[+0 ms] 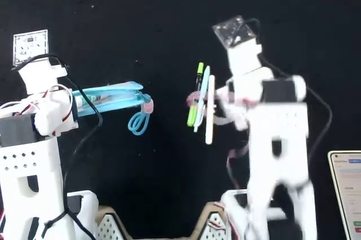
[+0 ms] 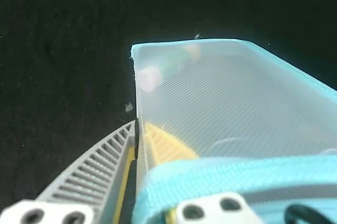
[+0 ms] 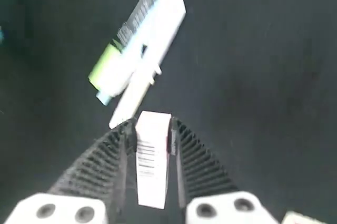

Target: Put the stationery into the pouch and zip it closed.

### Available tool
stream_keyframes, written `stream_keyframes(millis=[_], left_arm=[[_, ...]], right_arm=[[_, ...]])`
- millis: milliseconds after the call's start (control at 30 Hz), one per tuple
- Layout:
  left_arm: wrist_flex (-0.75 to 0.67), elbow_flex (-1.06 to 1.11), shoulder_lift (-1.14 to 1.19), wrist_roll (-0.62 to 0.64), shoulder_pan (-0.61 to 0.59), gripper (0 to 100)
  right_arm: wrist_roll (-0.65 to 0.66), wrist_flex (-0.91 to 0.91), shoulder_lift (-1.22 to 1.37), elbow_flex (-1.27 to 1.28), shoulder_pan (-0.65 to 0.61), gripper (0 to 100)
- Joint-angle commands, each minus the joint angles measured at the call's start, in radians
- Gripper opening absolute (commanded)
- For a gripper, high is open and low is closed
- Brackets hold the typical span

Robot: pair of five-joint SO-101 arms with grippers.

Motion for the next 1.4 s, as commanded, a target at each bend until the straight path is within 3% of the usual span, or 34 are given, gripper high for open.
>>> stream_keyframes(millis=[0,167,367,633,833,1367], left_arm=[[-0.003,0.001,0.005,0.005,-0.007,3],[-0.003,0.001,0.005,0.005,-0.007,3],[-0.003,0.001,0.005,0.005,-0.007,3],[-0.003,0.001,0.005,0.005,-0.007,3],[-0.003,0.002,0.005,0.005,-0.007,3],[-0.003,0.002,0.005,0.005,-0.007,3]], right_arm=[[-0.150,-0.069,-0.265,-0.048,-0.213,1.1],[-0.215,-0.160,-0.432,-0.045,-0.428,1.1],[-0.258,-0.311,-0.495,0.002,-0.589,1.1],[-0.288,-0.845,-0.498,0.323,-0.735,1.1],[-0.287,-1.148,-0.498,0.509,-0.770,1.1],[-0.287,-1.596,-0.490,0.897,-0.766,1.1]])
